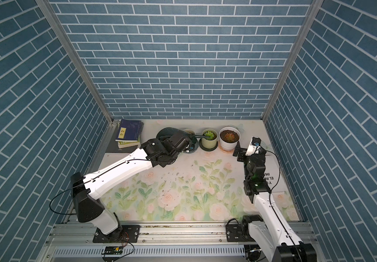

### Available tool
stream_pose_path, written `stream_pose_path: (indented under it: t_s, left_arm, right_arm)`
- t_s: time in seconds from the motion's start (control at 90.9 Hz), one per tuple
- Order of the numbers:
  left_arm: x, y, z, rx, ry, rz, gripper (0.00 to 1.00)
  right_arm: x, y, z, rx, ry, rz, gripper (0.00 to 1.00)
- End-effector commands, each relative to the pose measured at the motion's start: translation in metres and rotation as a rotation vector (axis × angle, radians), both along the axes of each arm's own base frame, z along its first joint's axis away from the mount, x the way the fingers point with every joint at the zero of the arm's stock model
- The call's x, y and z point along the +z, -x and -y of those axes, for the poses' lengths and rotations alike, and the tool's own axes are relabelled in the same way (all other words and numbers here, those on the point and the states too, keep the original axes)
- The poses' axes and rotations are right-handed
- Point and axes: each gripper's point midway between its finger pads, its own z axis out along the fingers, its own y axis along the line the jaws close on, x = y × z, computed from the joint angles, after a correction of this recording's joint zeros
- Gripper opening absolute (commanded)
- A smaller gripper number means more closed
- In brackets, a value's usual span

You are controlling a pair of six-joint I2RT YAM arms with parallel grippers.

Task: Water the succulent around the soil edge
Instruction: Water the soil of the potted plant with water.

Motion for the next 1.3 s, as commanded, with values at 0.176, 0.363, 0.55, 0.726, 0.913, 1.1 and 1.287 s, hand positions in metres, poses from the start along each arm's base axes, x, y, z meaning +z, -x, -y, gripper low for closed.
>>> stream_pose_path:
  t_s: [0.176, 0.363, 0.55, 0.726, 0.913, 1.1, 1.287]
  left_arm:
    - [0.033, -0.016, -0.021, 0.098, -0.025, 0.144, 0.00]
    - [0.040, -0.027, -0.012, 0.105, -0.026, 0.187, 0.00]
    - [0.044, -0.037, 0.004, 0.067, -0.004, 0.209, 0.00]
    - [0.041, -0.044, 0.017, 0.043, -0.023, 0.208, 0.00]
    - [0.039, -0.034, 0.035, -0.017, -0.025, 0.198, 0.00]
    - [0.032, -0.023, 0.030, -0.030, -0.063, 0.186, 0.00]
    - [0.023, -0.013, 0.011, -0.007, -0.103, 0.176, 0.00]
  right_arm:
    - [0.008, 0.001, 0.001, 0.001, -0.021, 0.036, 0.99]
    - [0.007, 0.002, 0.001, 0.000, -0.021, 0.035, 1.00]
    - [0.007, 0.002, 0.001, 0.001, -0.019, 0.037, 0.99]
    - [0.008, 0.003, 0.002, 0.000, -0.017, 0.040, 0.99]
    - [0.007, 0.003, 0.002, -0.004, -0.015, 0.040, 0.99]
    - [0.006, 0.002, 0.002, -0.004, -0.013, 0.037, 0.99]
    - [0.005, 0.001, 0.002, -0.003, -0.011, 0.034, 0.99]
